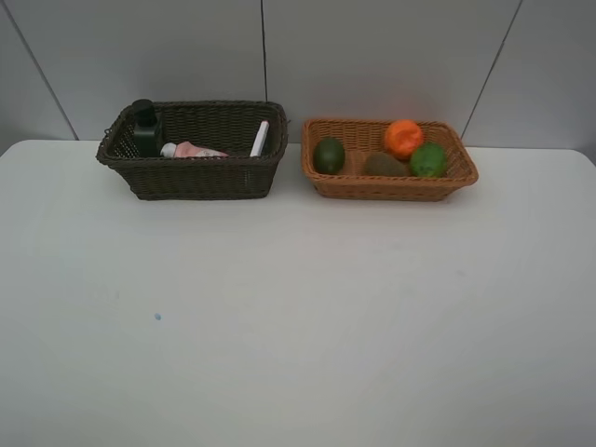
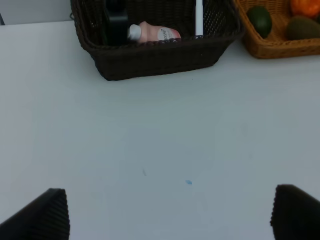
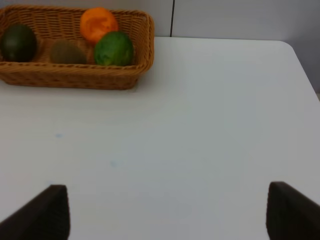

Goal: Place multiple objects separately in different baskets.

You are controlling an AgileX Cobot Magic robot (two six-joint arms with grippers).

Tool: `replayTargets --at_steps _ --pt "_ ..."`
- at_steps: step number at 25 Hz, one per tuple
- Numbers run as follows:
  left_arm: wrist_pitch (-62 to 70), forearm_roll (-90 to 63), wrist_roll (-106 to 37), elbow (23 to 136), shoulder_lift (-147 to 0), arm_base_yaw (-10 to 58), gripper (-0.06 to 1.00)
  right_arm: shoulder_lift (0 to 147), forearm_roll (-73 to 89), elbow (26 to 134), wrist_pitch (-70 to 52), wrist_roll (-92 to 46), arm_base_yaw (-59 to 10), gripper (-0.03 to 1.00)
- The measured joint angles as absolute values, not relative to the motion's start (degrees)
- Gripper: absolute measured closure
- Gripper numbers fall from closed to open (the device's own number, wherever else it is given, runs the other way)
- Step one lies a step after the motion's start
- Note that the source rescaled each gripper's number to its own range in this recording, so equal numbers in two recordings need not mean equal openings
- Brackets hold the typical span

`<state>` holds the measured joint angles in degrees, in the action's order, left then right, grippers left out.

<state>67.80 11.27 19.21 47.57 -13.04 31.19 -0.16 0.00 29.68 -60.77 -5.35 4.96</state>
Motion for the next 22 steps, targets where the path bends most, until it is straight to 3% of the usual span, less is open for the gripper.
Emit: replayTargets --at_steps 6,22 --pt "67.99 9.16 19.21 37.24 -0.31 31.19 -0.06 -0.16 0.00 29.68 -60.77 -5.35 4.96 -0.03" --pt "62.66 9.04 17.53 29.17 0.32 31.19 -0.06 -0.16 0.00 29.68 -60.77 -5.35 4.96 -0.03"
